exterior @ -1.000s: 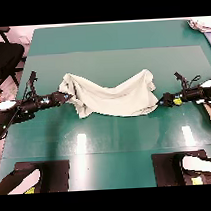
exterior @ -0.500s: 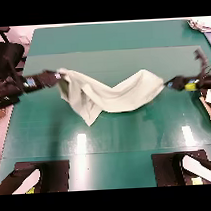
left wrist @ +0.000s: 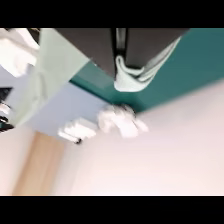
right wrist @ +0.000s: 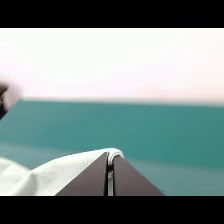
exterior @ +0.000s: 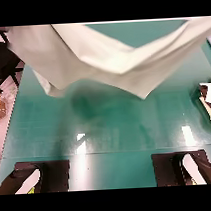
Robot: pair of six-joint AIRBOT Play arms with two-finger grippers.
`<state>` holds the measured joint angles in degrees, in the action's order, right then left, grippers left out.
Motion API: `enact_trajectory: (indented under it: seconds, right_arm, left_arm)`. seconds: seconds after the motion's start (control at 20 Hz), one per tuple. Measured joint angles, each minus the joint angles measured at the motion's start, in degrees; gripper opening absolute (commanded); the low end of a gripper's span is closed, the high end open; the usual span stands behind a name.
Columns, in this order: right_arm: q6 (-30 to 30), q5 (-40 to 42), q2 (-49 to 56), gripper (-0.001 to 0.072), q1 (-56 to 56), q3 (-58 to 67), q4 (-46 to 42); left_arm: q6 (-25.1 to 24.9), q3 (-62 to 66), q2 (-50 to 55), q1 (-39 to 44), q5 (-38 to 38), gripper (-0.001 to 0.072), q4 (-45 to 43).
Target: Fold the shirts.
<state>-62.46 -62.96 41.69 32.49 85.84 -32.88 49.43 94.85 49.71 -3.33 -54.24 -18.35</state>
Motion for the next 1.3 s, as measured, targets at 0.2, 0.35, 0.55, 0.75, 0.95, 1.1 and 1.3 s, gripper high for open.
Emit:
enact_trajectory:
  seconds: [0.2,0.35,0.55,0.75,0.95,1.1,1.3]
  right_arm:
    - [-0.2,5.2,-4.6,0.0024,3.8,10.8,0.0]
    - [-0.2,7.4,-5.9,0.0024,5.2,18.3,0.0]
    - [-0.1,6.2,-3.7,0.0024,5.9,26.3,0.0]
    - [-1.8,-2.1,1.5,0.0024,5.2,24.9,-0.2]
    - [-3.0,-12.8,8.6,0.0024,-1.9,13.3,-0.5]
    - [-2.1,-15.1,14.8,0.0024,-10.4,2.6,-3.3]
    - [-0.3,-8.9,24.8,0.0024,-20.3,-7.8,-12.1]
  left_arm:
    - [2.9,16.4,-0.2,0.0,-0.1,0.0027,-7.8]
    - [5.1,24.2,-0.2,0.0,-2.3,0.0027,-11.2]
    - [10.3,25.4,-0.3,0.0,-9.6,0.0027,-14.2]
    - [16.9,14.9,-0.1,0.0,-16.6,0.0026,-20.0]
    - [19.6,-0.5,0.2,0.0,-16.1,0.0027,-26.0]
    - [20.1,-13.5,0.4,0.1,-12.2,0.0027,-28.7]
    - [15.8,-31.6,0.9,0.1,2.6,0.0028,-28.7]
